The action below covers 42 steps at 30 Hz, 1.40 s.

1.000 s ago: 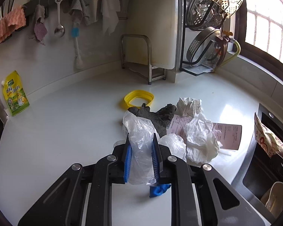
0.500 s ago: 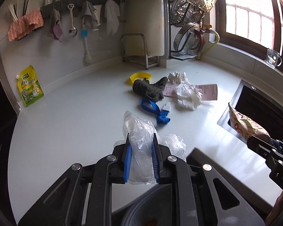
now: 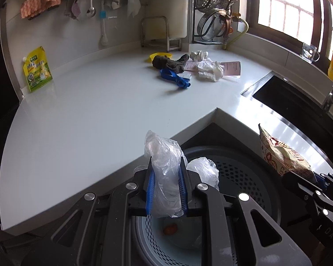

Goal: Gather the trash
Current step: 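Carry the wrapper and plastic bag over the blue basket bin with both tools, then open both tools to drop the wrapper and bag into the bin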

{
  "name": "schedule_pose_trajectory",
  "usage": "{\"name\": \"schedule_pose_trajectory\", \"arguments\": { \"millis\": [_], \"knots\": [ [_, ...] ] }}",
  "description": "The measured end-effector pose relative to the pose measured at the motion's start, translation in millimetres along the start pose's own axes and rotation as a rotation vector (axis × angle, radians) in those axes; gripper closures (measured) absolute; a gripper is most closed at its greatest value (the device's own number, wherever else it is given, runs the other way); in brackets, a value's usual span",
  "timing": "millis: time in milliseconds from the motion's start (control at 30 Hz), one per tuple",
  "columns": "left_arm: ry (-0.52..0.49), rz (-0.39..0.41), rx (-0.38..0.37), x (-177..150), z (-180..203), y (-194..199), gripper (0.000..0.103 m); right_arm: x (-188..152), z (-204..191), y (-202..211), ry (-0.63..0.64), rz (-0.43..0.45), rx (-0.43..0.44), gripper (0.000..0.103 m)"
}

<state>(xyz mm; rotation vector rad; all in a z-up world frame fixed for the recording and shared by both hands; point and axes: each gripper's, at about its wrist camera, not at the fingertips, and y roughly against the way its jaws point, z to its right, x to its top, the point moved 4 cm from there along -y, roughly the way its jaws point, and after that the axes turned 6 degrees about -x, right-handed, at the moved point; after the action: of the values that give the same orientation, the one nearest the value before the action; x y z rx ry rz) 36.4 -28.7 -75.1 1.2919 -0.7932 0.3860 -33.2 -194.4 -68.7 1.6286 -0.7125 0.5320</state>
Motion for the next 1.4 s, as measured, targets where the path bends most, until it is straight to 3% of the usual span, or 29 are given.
{"name": "schedule_pose_trajectory", "arguments": {
  "millis": [333,900,1300,1400],
  "knots": [
    [0.007,-0.064,0.010,-35.5,-0.4,-7.9,0.084,-33.6,-6.8,-16.6,0.039,-0.088,-0.001,0.071],
    [0.015,-0.177,-0.015,-64.8,4.5,-40.0,0.081,-56.4,0.4,-45.8,0.033,-0.190,0.004,0.071],
    [0.016,-0.182,-0.016,-66.4,5.1,-41.2,0.079,-60.8,4.2,-50.9,0.026,-0.206,0.000,0.071],
    [0.015,-0.177,-0.012,-66.6,5.9,-40.7,0.075,-60.4,5.6,-52.2,0.028,-0.204,-0.008,0.070]
  ]
}}
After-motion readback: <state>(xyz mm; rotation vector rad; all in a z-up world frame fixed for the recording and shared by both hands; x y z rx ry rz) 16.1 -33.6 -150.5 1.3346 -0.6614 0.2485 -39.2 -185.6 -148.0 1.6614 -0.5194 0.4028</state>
